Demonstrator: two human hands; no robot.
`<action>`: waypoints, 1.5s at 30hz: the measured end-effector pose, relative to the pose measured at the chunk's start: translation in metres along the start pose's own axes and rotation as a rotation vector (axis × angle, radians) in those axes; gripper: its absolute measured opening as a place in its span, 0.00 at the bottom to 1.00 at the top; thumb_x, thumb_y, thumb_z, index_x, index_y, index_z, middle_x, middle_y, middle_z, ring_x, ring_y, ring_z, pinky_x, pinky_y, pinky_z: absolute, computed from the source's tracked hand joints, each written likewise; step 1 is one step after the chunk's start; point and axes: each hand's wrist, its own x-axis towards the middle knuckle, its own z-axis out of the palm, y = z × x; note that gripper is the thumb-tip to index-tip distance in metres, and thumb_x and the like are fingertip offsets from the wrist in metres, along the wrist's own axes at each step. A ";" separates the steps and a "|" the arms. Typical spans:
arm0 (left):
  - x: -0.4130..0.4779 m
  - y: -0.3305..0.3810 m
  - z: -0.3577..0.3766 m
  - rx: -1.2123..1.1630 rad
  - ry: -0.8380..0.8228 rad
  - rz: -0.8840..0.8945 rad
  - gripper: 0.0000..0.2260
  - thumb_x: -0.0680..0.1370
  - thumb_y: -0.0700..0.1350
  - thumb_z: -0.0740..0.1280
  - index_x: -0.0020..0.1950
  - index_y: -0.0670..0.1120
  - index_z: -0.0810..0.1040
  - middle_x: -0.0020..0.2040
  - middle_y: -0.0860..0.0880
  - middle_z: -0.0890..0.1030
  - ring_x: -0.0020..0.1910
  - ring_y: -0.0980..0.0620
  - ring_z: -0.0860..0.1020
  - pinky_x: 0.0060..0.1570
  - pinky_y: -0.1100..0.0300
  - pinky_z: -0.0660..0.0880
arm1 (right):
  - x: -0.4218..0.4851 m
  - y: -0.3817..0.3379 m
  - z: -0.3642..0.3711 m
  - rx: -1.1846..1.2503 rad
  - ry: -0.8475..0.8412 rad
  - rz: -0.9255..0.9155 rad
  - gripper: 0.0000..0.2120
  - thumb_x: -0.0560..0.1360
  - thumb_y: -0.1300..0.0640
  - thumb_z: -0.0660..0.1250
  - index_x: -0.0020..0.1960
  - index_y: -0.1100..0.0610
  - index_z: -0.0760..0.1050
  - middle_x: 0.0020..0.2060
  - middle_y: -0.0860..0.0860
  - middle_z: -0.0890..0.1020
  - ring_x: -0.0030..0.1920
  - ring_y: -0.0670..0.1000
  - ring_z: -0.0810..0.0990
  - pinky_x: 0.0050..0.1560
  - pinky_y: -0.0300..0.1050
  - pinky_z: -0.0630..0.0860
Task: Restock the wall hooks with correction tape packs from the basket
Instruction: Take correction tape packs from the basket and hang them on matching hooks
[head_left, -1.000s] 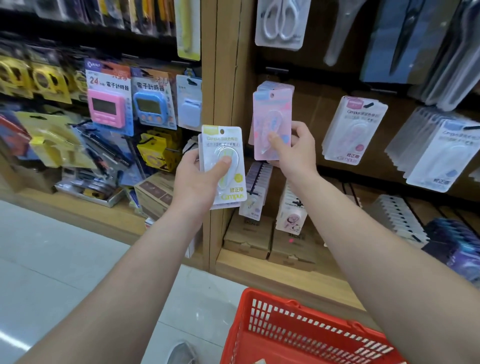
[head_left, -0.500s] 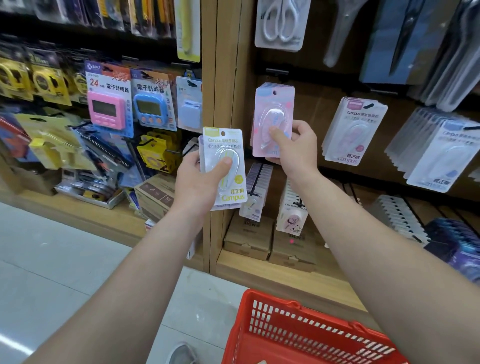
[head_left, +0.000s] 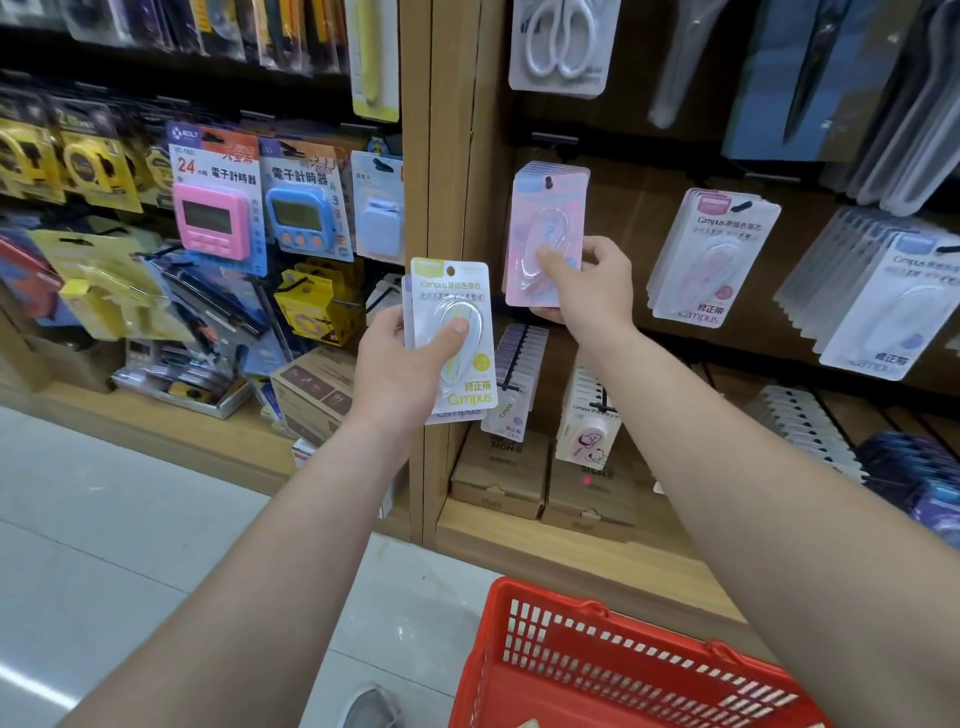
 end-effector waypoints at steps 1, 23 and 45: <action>0.001 0.000 0.000 0.004 0.000 0.003 0.13 0.79 0.47 0.73 0.63 0.49 0.78 0.56 0.51 0.85 0.48 0.52 0.87 0.38 0.52 0.85 | 0.002 -0.001 0.001 -0.003 -0.008 0.038 0.13 0.79 0.52 0.73 0.60 0.56 0.76 0.55 0.50 0.83 0.52 0.50 0.85 0.46 0.50 0.86; -0.033 -0.069 0.018 0.154 -0.154 -0.214 0.17 0.74 0.47 0.78 0.61 0.45 0.81 0.52 0.47 0.87 0.47 0.45 0.87 0.45 0.39 0.84 | -0.120 0.075 -0.053 -0.055 -0.370 0.303 0.15 0.75 0.51 0.76 0.58 0.53 0.77 0.53 0.52 0.82 0.50 0.52 0.86 0.49 0.48 0.84; -0.107 -0.130 0.134 0.319 -0.443 -0.269 0.12 0.78 0.40 0.73 0.60 0.48 0.81 0.56 0.49 0.87 0.55 0.46 0.85 0.60 0.41 0.80 | -0.170 0.147 -0.214 0.106 -0.142 0.425 0.10 0.81 0.61 0.69 0.60 0.53 0.74 0.49 0.51 0.88 0.45 0.50 0.88 0.36 0.47 0.82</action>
